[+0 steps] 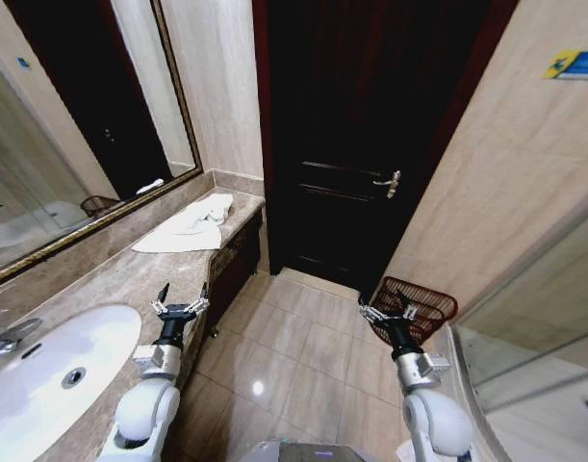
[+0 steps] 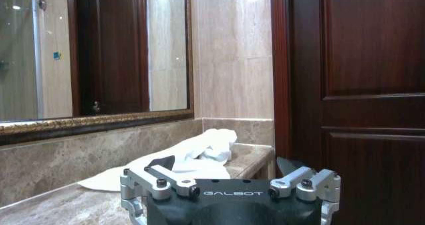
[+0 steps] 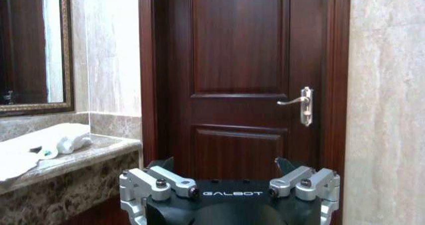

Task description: Discard the used towel into the hamper.

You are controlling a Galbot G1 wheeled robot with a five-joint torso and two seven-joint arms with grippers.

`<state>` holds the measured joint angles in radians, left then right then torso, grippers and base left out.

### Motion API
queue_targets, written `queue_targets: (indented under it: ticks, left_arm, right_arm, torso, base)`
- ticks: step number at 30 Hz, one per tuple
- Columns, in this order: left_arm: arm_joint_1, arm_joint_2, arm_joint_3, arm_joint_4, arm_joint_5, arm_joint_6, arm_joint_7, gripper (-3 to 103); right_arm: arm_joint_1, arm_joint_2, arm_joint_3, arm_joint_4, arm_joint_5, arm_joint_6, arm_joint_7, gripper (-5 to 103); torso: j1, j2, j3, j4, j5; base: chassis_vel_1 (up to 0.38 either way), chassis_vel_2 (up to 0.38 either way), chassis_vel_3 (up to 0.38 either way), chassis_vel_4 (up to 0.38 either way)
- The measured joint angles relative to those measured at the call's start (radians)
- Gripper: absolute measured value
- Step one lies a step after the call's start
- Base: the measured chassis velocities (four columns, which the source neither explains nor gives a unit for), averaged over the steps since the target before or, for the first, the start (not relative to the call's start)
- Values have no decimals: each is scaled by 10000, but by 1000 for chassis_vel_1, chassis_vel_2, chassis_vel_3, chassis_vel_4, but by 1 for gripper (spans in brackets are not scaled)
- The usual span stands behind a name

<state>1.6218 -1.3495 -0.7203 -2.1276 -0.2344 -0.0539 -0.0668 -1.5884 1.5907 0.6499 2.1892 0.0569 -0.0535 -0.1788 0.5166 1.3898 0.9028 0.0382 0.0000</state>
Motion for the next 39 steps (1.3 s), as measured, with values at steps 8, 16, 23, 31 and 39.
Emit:
queue_targets:
  ticks: [8, 16, 23, 31, 39]
  left_arm:
    - [-12, 17, -14, -10, -21, 23, -33, 100]
    - [-37, -23, 10, -28, -2, 28, -75, 100]
    - [-66, -30, 14, -45, 26, 35, -88, 100]
    - [-71, -30, -19, -18, 32, 8, -87, 100]
    - [-177, -69, 4, 4, 44, 29, -89, 100]
  right_arm:
    - [26, 4, -92, -36, -80, 14, 29, 100]
    - [74, 3, -165, -47, -99, 37, 35, 100]
    - [75, 6, -169, -34, -99, 45, 29, 100]
    - [74, 5, -164, -33, -99, 56, 29, 100]
    - [157, -1, -149, -41, -81, 32, 39, 100]
  torso:
    - [1, 0, 0, -1, 1]
    - [0, 0, 0, -1, 0]
    - [1, 0, 0, -1, 0]
    - [0, 0, 0, -1, 0]
    - [-1, 0, 0, 0, 1]
  base:
    - [-104, 103, 107, -96]
    - [-92, 97, 101, -97]
    - [-93, 94, 103, -100]
    - [-88, 112, 111, -89]
    - [-76, 126, 116, -70]
